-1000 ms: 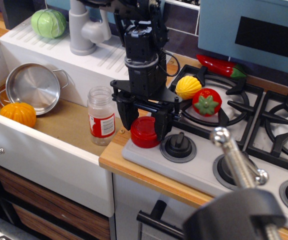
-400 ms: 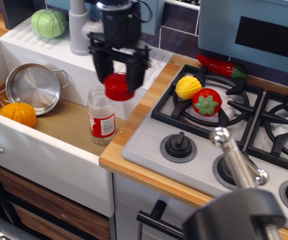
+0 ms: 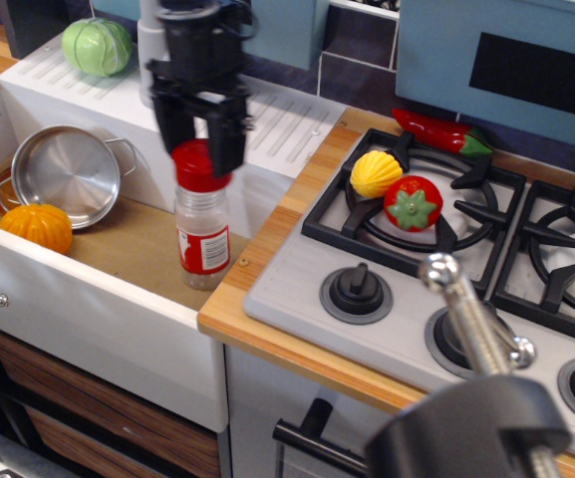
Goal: Put cap on container
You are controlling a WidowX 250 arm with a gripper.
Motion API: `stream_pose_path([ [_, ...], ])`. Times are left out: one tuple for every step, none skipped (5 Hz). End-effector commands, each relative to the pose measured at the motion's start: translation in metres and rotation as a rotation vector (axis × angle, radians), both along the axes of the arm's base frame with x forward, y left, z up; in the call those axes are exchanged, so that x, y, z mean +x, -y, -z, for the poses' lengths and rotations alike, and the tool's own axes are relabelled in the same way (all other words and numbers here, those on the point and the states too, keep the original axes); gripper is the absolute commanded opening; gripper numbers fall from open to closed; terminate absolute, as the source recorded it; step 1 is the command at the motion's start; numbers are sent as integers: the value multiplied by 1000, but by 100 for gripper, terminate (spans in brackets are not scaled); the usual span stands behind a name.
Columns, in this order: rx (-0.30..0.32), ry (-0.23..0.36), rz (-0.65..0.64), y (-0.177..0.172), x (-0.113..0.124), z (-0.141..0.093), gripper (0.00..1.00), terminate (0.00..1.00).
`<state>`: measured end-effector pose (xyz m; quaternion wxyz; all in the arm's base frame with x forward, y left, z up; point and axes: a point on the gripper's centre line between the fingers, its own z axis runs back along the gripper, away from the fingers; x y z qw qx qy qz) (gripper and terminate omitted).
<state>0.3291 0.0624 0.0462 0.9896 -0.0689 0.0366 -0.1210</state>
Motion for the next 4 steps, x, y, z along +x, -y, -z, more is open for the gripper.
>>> stream_pose_path([
  [58, 83, 44, -20, 29, 2, 0, 0],
  [38, 101, 74, -28, 35, 11, 0, 0],
  [47, 91, 74, -23, 30, 18, 0, 0],
  [43, 100, 86, -22, 26, 25, 0, 0],
])
